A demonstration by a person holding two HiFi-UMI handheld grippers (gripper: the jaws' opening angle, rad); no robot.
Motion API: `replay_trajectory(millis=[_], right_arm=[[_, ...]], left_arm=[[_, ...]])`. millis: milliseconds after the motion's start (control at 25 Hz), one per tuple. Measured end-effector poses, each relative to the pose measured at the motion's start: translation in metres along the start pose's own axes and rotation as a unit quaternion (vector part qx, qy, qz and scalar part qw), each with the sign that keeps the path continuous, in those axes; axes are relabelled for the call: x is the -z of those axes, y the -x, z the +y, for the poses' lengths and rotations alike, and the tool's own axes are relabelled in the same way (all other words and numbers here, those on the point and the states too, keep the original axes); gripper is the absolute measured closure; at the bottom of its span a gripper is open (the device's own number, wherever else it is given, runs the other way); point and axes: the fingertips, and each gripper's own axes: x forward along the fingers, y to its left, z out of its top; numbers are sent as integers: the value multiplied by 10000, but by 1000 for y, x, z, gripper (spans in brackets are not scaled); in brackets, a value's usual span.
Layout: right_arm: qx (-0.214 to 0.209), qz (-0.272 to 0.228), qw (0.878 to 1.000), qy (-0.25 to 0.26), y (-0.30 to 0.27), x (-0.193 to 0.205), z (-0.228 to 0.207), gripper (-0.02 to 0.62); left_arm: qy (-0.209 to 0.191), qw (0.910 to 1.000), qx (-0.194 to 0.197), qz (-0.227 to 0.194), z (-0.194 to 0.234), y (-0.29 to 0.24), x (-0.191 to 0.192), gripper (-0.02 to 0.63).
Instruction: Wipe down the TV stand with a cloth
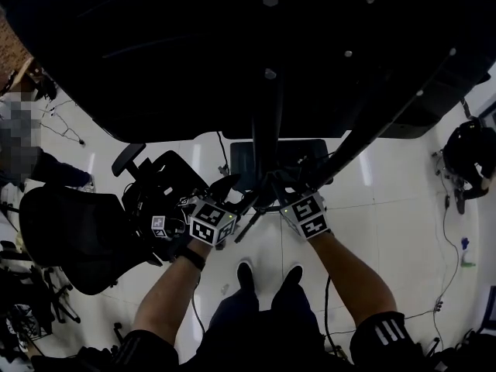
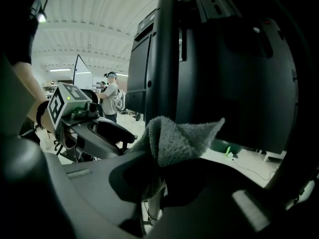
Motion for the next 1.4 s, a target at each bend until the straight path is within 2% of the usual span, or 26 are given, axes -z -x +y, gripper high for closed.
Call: replay_trajectory(millis=[240, 480, 880, 1040, 1240, 1320, 1400], right_arm=[[-170, 469, 9987, -61, -31, 71, 3, 565], [-286, 911, 9954, -80, -60, 134, 6, 565], [-329, 1580, 9867, -189, -100, 228, 8, 565], [-489, 1878, 9810, -4, -114, 263, 18, 565], [-598, 2008, 9778, 1, -124, 290, 25, 565], [-575, 1963, 9788, -41, -123, 286, 25, 565], [-516, 1792, 9824, -131, -115, 274, 23, 565]], left_arm=[[35, 9988, 92, 474, 13, -29, 62, 299], [185, 9970, 122, 738, 27, -58, 114, 299], [546, 9907, -18, 1245, 45, -78, 197, 299], [655, 9872, -122, 1446, 53, -77, 225, 299], [727, 9858, -140, 1507, 53, -76, 238, 299], [754, 9856, -113, 1512, 51, -75, 242, 299], [750, 9873, -106, 1394, 46, -70, 230, 299]])
